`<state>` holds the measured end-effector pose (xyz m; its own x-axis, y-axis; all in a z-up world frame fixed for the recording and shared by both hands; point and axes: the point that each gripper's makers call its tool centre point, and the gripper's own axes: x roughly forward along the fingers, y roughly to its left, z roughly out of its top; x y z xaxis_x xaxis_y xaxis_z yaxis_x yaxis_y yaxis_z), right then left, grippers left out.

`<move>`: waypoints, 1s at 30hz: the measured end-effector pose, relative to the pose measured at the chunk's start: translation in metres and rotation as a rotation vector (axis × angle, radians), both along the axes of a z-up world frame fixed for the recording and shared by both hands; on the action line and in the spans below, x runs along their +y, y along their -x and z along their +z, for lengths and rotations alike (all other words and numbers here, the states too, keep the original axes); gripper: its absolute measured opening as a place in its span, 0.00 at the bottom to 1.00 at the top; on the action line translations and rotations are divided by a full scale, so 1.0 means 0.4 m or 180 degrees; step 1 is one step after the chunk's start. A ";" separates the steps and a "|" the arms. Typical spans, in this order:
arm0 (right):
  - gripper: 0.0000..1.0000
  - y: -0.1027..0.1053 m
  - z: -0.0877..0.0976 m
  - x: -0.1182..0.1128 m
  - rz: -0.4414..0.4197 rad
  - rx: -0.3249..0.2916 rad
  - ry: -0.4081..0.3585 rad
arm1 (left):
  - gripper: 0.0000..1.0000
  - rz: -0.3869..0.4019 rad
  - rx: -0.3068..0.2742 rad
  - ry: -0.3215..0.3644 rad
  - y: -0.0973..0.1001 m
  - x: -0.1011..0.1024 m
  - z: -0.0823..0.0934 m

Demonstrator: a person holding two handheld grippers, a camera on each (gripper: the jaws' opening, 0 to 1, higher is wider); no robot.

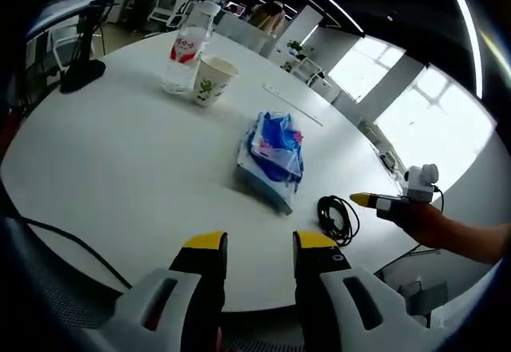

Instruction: Arrange the tabletop items into an orderly group along one side of the table until the central work area is clear of visible clutter.

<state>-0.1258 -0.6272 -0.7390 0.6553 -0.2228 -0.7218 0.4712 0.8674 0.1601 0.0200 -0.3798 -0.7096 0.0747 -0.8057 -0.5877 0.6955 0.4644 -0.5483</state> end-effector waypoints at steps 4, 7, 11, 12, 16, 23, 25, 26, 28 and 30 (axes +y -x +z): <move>0.00 -0.013 0.005 -0.003 0.0003 0.0006 0.0003 | 0.31 0.0007 0.0003 0.0000 -0.002 0.000 0.000; 0.00 -0.027 0.004 -0.009 0.0019 -0.0005 -0.0001 | 0.31 0.0010 0.0012 -0.0001 -0.002 0.001 -0.002; 0.00 -0.067 0.012 -0.011 0.0086 -0.0033 -0.0010 | 0.31 0.0019 0.0021 0.0000 -0.003 0.003 0.000; 0.00 -0.076 0.015 -0.011 0.0109 -0.0039 -0.0006 | 0.31 0.0019 0.0020 -0.0003 -0.004 0.004 0.000; 0.00 -0.130 0.022 -0.020 0.0234 -0.0058 0.0014 | 0.31 0.0033 0.0016 -0.0007 -0.008 0.009 0.002; 0.00 -0.207 0.035 -0.036 0.0365 -0.0090 0.0025 | 0.31 0.0021 0.0006 -0.0022 -0.008 0.017 0.003; 0.00 -0.228 0.036 -0.044 0.0368 -0.0122 0.0004 | 0.31 0.0011 0.0000 -0.0024 -0.008 0.017 0.004; 0.00 -0.237 0.037 -0.048 0.0372 -0.0128 0.0002 | 0.31 0.0008 -0.0003 -0.0027 -0.008 0.017 0.004; 0.00 -0.261 0.045 -0.043 0.0429 -0.0136 0.0027 | 0.31 0.0009 -0.0015 -0.0024 -0.010 0.018 0.007; 0.00 -0.283 0.058 -0.041 0.0497 -0.0158 0.0045 | 0.31 0.0022 -0.0022 -0.0021 -0.014 0.020 0.008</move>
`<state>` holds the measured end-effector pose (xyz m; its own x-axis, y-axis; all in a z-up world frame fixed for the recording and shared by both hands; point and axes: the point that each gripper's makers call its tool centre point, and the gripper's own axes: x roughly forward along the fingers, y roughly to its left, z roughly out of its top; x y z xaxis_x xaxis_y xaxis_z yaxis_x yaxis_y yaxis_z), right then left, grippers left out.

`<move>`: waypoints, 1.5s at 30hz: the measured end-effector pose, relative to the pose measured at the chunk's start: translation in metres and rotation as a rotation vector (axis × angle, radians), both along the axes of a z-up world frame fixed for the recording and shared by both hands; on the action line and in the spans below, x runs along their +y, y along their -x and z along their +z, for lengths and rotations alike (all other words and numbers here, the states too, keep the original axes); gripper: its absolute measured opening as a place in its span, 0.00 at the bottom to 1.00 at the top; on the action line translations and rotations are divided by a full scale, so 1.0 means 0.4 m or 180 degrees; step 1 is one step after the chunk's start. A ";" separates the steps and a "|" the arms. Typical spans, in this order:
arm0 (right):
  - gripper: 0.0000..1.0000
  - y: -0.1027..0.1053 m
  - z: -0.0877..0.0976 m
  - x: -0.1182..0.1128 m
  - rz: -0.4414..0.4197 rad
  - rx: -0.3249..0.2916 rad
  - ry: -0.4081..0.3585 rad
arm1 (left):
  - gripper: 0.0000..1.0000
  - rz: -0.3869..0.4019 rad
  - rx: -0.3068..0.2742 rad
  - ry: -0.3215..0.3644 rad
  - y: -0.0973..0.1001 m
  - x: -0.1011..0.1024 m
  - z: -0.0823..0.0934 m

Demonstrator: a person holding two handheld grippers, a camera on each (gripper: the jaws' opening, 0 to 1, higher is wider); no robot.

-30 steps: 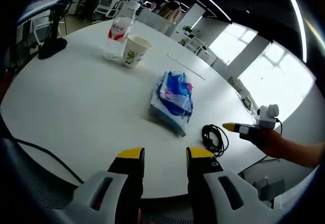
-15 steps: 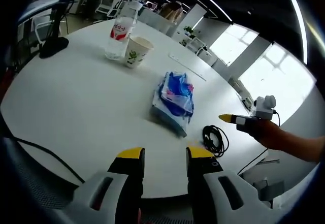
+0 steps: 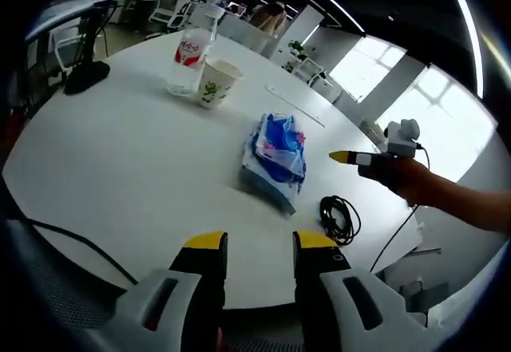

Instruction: Arrange the tabletop items into an orderly group along one side of the table until the central work area is clear of visible clutter.

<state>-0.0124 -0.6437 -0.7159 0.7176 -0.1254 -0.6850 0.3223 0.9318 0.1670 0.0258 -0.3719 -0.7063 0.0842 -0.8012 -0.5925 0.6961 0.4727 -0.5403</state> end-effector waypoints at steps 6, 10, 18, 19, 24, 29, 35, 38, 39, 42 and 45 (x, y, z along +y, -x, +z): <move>0.03 -0.065 0.015 -0.001 0.0430 0.0001 0.0173 | 0.31 0.0015 -0.0016 0.0009 -0.004 0.004 0.004; 0.04 -0.088 0.022 -0.006 0.0465 0.0018 0.0212 | 0.31 0.0029 -0.0034 0.0020 -0.010 0.005 0.009; 0.05 -0.127 0.019 -0.024 0.0576 0.0073 0.0229 | 0.31 0.0130 -0.0057 0.0048 -0.026 0.018 0.020; 0.05 -0.132 0.017 -0.024 0.0602 0.0089 0.0231 | 0.31 0.0143 -0.0055 0.0050 -0.027 0.019 0.021; 0.07 -0.148 0.006 -0.020 0.0755 0.0174 0.0258 | 0.31 0.0180 -0.0052 0.0051 -0.030 0.023 0.021; 0.11 -0.167 -0.003 -0.021 0.0901 0.0248 0.0287 | 0.31 0.0173 -0.0052 0.0046 -0.027 0.022 0.020; 0.17 -0.188 -0.040 -0.018 0.1040 0.0394 0.0216 | 0.31 0.0136 -0.0045 0.0017 -0.017 0.021 0.017; 0.17 -0.199 -0.041 -0.016 0.1029 0.0375 0.0180 | 0.31 0.0125 -0.0041 0.0010 -0.014 0.021 0.015; 0.17 -0.202 -0.043 -0.015 0.1025 0.0381 0.0164 | 0.31 0.0124 -0.0038 0.0008 -0.014 0.021 0.014; 0.11 -0.205 -0.041 -0.017 0.1018 0.0386 0.0173 | 0.31 0.0133 -0.0026 0.0006 -0.013 0.021 0.011; 0.05 -0.203 -0.038 -0.016 0.1064 0.0401 0.0241 | 0.31 0.0128 -0.0023 0.0010 -0.012 0.019 0.011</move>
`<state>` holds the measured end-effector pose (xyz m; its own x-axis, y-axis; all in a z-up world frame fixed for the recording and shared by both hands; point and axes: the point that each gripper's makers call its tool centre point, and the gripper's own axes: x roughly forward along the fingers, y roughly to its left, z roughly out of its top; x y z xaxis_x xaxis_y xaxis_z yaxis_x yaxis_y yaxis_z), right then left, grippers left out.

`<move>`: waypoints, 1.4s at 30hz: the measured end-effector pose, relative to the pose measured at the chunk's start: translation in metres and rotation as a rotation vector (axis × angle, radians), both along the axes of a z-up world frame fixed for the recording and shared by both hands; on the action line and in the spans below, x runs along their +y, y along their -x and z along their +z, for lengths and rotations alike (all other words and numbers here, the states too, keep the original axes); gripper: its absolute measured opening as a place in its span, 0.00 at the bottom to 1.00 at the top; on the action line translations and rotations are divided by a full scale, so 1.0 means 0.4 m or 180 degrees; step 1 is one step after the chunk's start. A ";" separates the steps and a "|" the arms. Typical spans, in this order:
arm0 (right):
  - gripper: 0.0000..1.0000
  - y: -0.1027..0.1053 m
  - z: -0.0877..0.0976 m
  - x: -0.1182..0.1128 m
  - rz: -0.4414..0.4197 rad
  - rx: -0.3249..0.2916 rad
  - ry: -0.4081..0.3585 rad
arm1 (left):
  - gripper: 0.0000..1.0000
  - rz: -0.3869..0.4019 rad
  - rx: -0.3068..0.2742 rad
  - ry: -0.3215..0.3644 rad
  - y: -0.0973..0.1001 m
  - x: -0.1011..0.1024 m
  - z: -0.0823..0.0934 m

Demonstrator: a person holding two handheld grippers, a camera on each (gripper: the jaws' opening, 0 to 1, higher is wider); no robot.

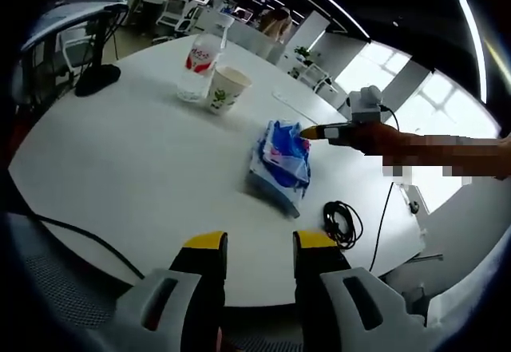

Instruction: Arrange the tabletop items into an orderly group along one side of the table until the central work area is clear of visible clutter.

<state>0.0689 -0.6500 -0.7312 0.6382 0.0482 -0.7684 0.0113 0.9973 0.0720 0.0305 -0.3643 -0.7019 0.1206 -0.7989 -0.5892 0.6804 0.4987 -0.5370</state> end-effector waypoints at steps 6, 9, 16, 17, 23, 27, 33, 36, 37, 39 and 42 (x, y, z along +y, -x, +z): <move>0.02 0.030 -0.005 0.017 0.0116 0.0078 0.0098 | 0.31 -0.0066 0.0023 -0.0019 0.011 -0.011 -0.011; 0.01 0.046 0.006 0.025 0.0053 0.0028 0.0083 | 0.31 -0.0107 0.0028 -0.0028 0.018 -0.017 -0.015; 0.00 0.106 0.004 0.042 -0.0178 -0.0011 -0.0005 | 0.31 -0.0214 0.0045 -0.0055 0.037 -0.030 -0.022; 0.00 0.110 0.003 0.043 -0.0192 -0.0013 -0.0017 | 0.31 -0.0231 0.0043 -0.0060 0.039 -0.033 -0.023; 0.00 0.152 -0.010 0.043 -0.0548 -0.0097 -0.0224 | 0.31 -0.0305 0.0029 -0.0107 0.046 -0.045 -0.040; 0.00 0.188 -0.014 0.061 -0.0685 -0.0135 -0.0310 | 0.31 -0.0313 0.0032 -0.0108 0.045 -0.053 -0.038; 0.00 0.230 -0.025 0.096 -0.0902 -0.0187 -0.0437 | 0.30 -0.0388 0.0009 -0.0136 0.055 -0.064 -0.042; 0.00 0.246 -0.032 0.117 -0.0988 -0.0208 -0.0522 | 0.30 -0.0398 0.0020 -0.0152 0.053 -0.075 -0.047; 0.00 0.254 -0.034 0.120 -0.1071 -0.0209 -0.0560 | 0.30 -0.0393 0.0037 -0.0151 0.050 -0.083 -0.050; 0.00 0.264 -0.030 0.128 -0.1184 -0.0251 -0.0627 | 0.30 -0.0393 0.0048 -0.0136 0.048 -0.103 -0.048; 0.00 0.277 -0.030 0.140 -0.1240 -0.0266 -0.0659 | 0.29 -0.0455 0.0002 -0.0137 0.043 -0.132 -0.046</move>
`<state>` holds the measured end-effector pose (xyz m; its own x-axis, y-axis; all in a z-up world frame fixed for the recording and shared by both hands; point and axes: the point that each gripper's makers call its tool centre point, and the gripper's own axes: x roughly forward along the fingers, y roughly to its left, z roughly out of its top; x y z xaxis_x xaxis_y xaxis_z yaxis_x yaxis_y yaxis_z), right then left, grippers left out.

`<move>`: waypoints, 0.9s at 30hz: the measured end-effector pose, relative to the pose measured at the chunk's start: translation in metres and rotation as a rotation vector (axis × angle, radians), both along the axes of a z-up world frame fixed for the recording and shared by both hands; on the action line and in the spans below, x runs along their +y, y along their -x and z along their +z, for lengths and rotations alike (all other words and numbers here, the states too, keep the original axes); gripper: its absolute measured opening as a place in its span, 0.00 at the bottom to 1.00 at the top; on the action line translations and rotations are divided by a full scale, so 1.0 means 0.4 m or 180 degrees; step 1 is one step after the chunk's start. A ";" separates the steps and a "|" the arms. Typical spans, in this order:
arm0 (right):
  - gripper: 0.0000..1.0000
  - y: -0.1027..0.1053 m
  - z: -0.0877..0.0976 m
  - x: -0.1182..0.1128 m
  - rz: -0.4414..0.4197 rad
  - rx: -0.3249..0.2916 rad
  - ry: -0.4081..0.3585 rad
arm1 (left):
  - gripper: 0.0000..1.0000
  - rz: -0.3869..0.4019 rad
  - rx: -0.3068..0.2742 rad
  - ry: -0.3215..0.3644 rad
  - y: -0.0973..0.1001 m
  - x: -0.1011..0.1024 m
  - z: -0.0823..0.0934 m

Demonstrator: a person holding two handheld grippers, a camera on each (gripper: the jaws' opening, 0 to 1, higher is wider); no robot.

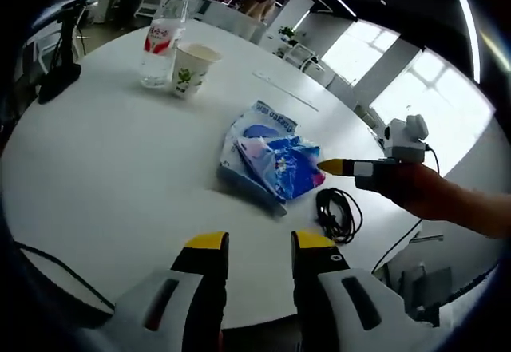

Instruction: Arrange the tabletop items into an orderly group along one side of the table until the central work area is clear of visible clutter.

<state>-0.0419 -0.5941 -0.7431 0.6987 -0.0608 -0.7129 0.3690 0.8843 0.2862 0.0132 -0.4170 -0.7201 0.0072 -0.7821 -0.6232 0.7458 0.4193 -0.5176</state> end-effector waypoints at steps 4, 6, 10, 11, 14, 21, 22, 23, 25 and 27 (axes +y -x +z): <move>0.00 0.018 -0.001 0.015 -0.0065 -0.0017 -0.0033 | 0.29 -0.0016 -0.0016 0.0000 -0.009 -0.035 -0.002; 0.00 0.028 0.002 0.023 -0.0107 -0.0038 -0.0053 | 0.28 -0.0022 -0.0040 0.0008 -0.014 -0.054 0.002; 0.00 0.043 0.005 0.035 -0.0146 -0.0061 -0.0063 | 0.25 -0.0036 -0.0075 -0.0026 -0.021 -0.086 -0.007; 0.00 0.047 0.005 0.037 -0.0156 -0.0063 -0.0068 | 0.24 -0.0031 -0.0069 -0.0025 -0.021 -0.091 -0.008; 0.00 0.060 0.013 0.045 -0.0246 -0.0101 -0.0101 | 0.23 -0.0049 -0.0042 -0.0004 -0.010 -0.113 -0.007; 0.00 0.077 0.028 0.065 -0.0355 -0.0172 -0.0139 | 0.15 -0.0101 -0.0021 -0.0083 0.013 -0.122 -0.028; 0.00 0.078 0.030 0.067 -0.0369 -0.0189 -0.0149 | 0.14 -0.0105 -0.0025 -0.0102 0.014 -0.122 -0.031; 0.00 0.081 0.032 0.070 -0.0382 -0.0206 -0.0161 | 0.12 -0.0116 -0.0037 -0.0118 0.016 -0.123 -0.033; 0.00 0.086 0.033 0.073 -0.0407 -0.0219 -0.0171 | 0.10 -0.0122 -0.0036 -0.0128 0.016 -0.123 -0.036; 0.00 0.089 0.032 0.072 -0.0432 -0.0232 -0.0196 | 0.01 -0.0106 -0.0029 -0.0139 0.017 -0.123 -0.037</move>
<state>-0.0775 -0.5653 -0.7302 0.7371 -0.1158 -0.6658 0.4601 0.8076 0.3688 0.0062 -0.4661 -0.7348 -0.0126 -0.7540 -0.6568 0.7642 0.4163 -0.4926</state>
